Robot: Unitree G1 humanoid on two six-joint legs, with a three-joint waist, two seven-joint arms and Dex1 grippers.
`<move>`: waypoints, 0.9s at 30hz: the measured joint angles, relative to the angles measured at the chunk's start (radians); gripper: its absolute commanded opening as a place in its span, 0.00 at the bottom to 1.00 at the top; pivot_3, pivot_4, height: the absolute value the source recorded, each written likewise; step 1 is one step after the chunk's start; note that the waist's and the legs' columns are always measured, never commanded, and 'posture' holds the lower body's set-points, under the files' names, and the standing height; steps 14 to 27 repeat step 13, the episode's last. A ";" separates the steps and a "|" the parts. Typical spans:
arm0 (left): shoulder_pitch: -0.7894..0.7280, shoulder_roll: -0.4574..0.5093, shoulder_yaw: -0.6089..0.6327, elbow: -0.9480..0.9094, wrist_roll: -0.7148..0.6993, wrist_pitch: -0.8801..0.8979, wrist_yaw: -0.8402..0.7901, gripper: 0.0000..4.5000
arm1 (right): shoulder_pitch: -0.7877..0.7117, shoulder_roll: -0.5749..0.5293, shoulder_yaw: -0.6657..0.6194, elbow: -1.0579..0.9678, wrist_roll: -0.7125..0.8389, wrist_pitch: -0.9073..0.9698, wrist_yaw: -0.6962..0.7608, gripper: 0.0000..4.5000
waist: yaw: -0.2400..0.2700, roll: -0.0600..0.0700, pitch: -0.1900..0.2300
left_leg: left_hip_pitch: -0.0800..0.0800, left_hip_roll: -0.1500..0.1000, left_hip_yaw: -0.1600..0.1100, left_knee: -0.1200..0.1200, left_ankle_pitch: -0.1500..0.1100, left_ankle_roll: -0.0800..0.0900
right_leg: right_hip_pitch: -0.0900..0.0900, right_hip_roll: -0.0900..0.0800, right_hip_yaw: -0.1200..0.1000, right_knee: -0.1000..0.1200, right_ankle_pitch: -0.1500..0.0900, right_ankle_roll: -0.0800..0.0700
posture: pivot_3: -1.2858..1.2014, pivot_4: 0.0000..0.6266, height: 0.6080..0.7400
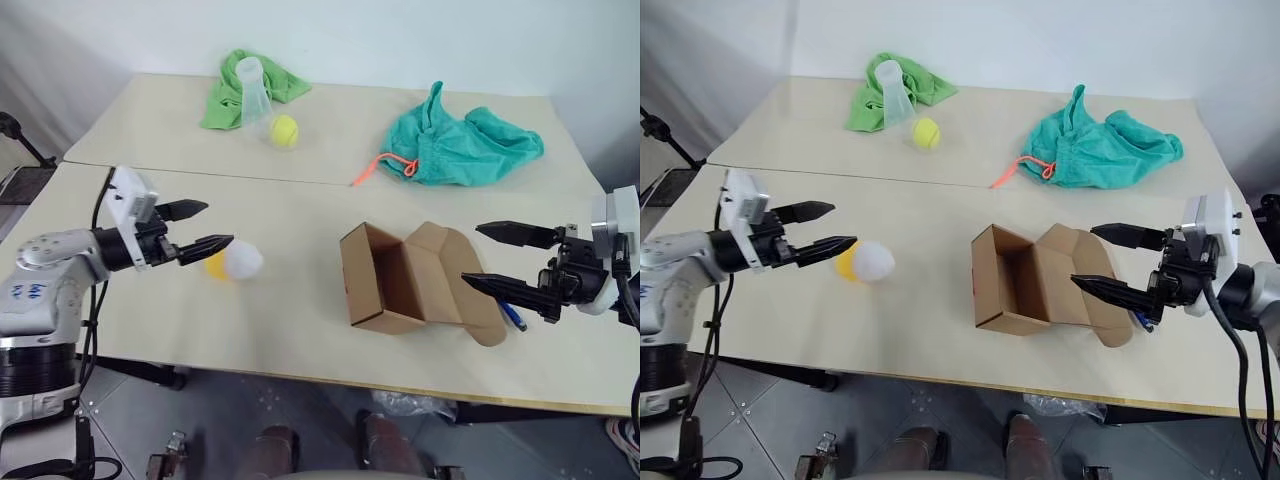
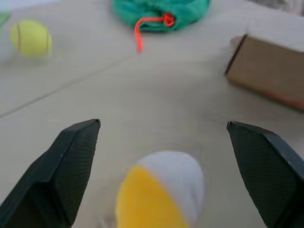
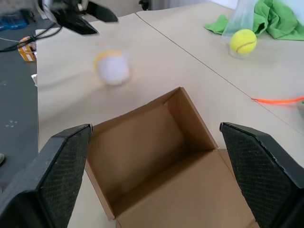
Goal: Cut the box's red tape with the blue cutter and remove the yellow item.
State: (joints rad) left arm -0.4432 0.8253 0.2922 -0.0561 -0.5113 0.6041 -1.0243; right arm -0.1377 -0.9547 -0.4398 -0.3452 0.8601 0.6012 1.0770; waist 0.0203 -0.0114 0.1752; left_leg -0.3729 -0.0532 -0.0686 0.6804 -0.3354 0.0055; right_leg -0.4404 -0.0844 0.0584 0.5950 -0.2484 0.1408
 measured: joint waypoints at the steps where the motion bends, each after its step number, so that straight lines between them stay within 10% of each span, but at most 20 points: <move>1: 0.011 0.015 0.003 -0.017 -0.010 0.011 -0.009 1.00 | 0.000 0.003 0.000 0.002 -0.006 -0.006 0.003 1.00 | 0.000 0.000 0.000 | 0.000 0.000 0.000 0.000 0.000 0.000 | 0.000 0.001 0.000 0.000 0.000 0.000 | 0.52 0.24 1.00; 13: 0.395 0.119 0.063 -0.122 -0.021 0.017 -0.085 1.00 | 0.286 -0.058 -0.085 0.296 -0.255 -0.208 0.181 1.00 | 0.003 0.001 0.000 | 0.003 0.003 0.002 -0.003 -0.004 0.004 | 0.001 0.003 0.000 -0.002 -0.002 -0.004 | 0.52 0.24 1.00; 27: 0.395 0.119 0.063 -0.122 -0.021 0.017 -0.085 1.00 | 0.286 -0.058 -0.085 0.296 -0.255 -0.208 0.181 1.00 | 0.003 0.001 0.000 | 0.003 0.003 0.002 -0.003 -0.004 0.004 | 0.001 0.003 0.000 -0.002 -0.002 -0.004 | 0.52 0.24 1.00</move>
